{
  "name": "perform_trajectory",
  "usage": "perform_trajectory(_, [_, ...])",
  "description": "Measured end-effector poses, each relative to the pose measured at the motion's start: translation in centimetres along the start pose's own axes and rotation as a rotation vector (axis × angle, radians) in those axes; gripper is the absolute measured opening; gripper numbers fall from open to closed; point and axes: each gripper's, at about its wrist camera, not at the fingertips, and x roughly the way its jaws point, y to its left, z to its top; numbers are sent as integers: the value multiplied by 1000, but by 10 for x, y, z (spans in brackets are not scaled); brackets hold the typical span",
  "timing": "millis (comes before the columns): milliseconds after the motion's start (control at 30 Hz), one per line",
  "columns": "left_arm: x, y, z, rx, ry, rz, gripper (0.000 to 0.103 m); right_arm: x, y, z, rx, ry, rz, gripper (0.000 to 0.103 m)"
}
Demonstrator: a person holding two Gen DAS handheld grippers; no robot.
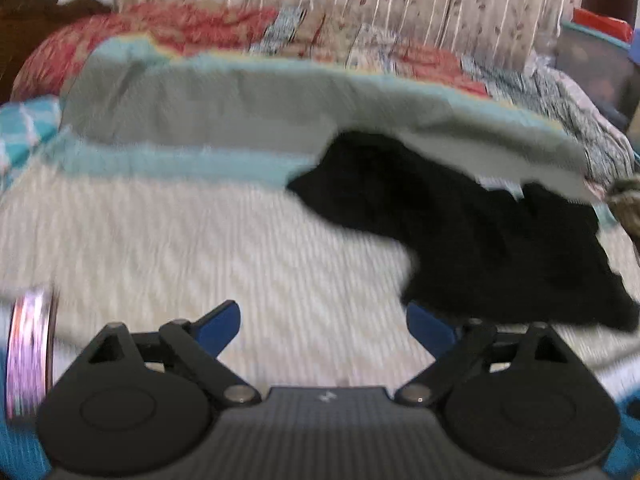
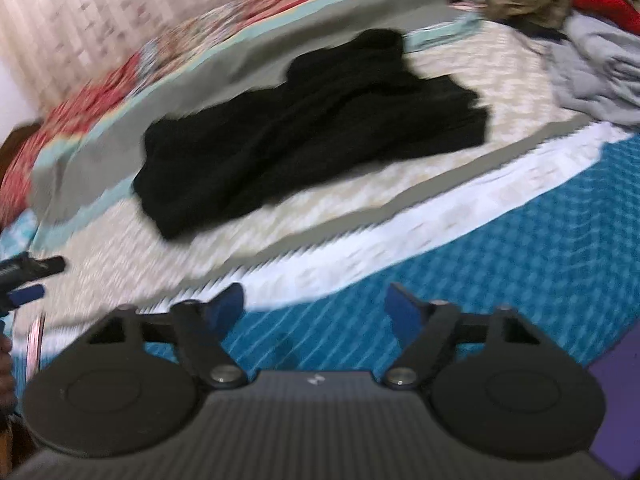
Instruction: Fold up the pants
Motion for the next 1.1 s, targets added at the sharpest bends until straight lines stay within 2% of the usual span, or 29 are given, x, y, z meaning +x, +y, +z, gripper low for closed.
perform_trajectory(67, [27,3,28,-12,5,-3,90,4,-19,15,73,-16,-11,72])
perform_trajectory(167, [78,8,65,-124,61,-63,87,9,-35,32,157,-49,-20,73])
perform_trajectory(233, [105,8,83,-203,83,-128,91,16,-45,45,200,-62,-21,74])
perform_trajectory(267, [119,5,90,-214,87,-135,98,21,-50,51,224,-69,-20,76])
perform_trajectory(300, [137,-1,97,-205,88,-112,102,25,-54,55,240,-77,-22,79])
perform_trajectory(367, [171,-4,106,-199,99,-37,102,32,-64,65,272,-91,-40,85])
perform_trajectory(433, [200,-8,104,-237,152,-27,90,42,-72,73,303,-103,-51,85])
perform_trajectory(500, [222,-15,92,-269,225,-64,55,52,-78,81,301,-116,-53,86])
perform_trajectory(533, [231,-23,87,-258,236,-25,51,58,-79,84,293,-115,-59,89])
perform_trajectory(567, [230,-27,84,-234,213,-3,40,65,-77,87,286,-111,-72,90])
perform_trajectory(600, [227,-34,83,-201,185,-2,22,71,-75,89,279,-116,-80,90])
perform_trajectory(633, [222,-39,83,-181,172,-20,18,76,-72,92,260,-125,-87,89])
perform_trajectory(667, [215,-40,84,-179,166,-35,15,81,-67,94,231,-132,-101,75])
perform_trajectory(700, [207,-36,87,-186,161,-45,14,83,-61,95,194,-139,-113,57])
perform_trajectory(733, [197,-31,89,-201,152,-60,14,87,-60,99,168,-128,-107,33])
perform_trajectory(767, [182,-21,93,-225,139,-81,13,89,-62,102,165,-117,-90,31])
perform_trajectory(867, [127,17,104,-302,70,-121,13,70,-66,103,146,-191,-104,28])
perform_trajectory(1000, [41,79,108,-408,2,-169,12,17,-85,113,148,-382,-149,27])
perform_trajectory(1067, [9,101,99,-443,-6,-173,12,-12,-98,121,157,-485,-212,27])
perform_trajectory(1100, [5,112,100,-453,-2,-167,12,-22,-105,124,164,-513,-235,27])
